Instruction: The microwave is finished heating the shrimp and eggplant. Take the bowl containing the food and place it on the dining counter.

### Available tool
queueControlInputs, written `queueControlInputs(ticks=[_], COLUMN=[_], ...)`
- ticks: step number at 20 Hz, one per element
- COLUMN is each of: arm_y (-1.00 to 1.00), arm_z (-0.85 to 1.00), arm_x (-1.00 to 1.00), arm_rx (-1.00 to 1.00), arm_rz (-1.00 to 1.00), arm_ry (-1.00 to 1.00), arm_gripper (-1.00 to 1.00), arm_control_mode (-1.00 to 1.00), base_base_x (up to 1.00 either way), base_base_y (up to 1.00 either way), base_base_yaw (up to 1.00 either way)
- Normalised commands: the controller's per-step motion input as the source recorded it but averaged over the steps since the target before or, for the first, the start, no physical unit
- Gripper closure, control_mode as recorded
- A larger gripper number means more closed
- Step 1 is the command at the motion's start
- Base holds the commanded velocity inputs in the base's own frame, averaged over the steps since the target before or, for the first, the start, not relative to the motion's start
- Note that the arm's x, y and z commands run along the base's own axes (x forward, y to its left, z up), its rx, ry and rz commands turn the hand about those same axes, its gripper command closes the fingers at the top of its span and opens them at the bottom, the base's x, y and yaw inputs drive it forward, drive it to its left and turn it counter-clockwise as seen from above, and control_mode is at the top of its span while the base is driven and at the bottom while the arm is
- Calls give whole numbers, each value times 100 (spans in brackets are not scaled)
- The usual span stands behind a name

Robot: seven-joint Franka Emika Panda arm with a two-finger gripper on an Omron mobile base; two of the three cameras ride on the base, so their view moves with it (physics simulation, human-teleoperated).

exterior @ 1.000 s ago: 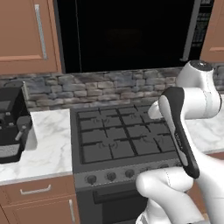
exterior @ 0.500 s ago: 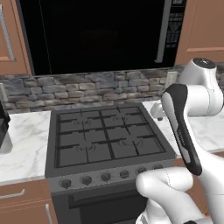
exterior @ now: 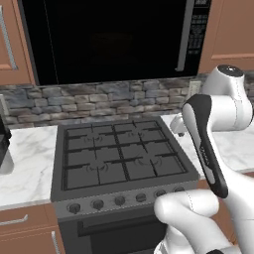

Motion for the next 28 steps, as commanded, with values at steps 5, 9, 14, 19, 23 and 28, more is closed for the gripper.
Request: queueControlInputs(ticks=[5,9,14,19,23,28], arm_y=[0,0,0,-4,-17,-12], arm_z=[0,15,30,37,45,54], arm_x=[0,-16,-14,-1,0,0], arm_rx=[0,0,3,6,9,6], arm_rz=[0,0,0,0,0,-3], arm_ry=[-2,-38,-50,-52,-51,-44], arm_gripper=[-100,-100,-100,-100,-100,-100], arm_control_mode=[-100,-100,-100,-100,-100,-100], base_base_x=[0,0,0,0,0,0], base_base_y=[0,0,0,0,0,0], base_base_yaw=[0,0,0,0,0,0])
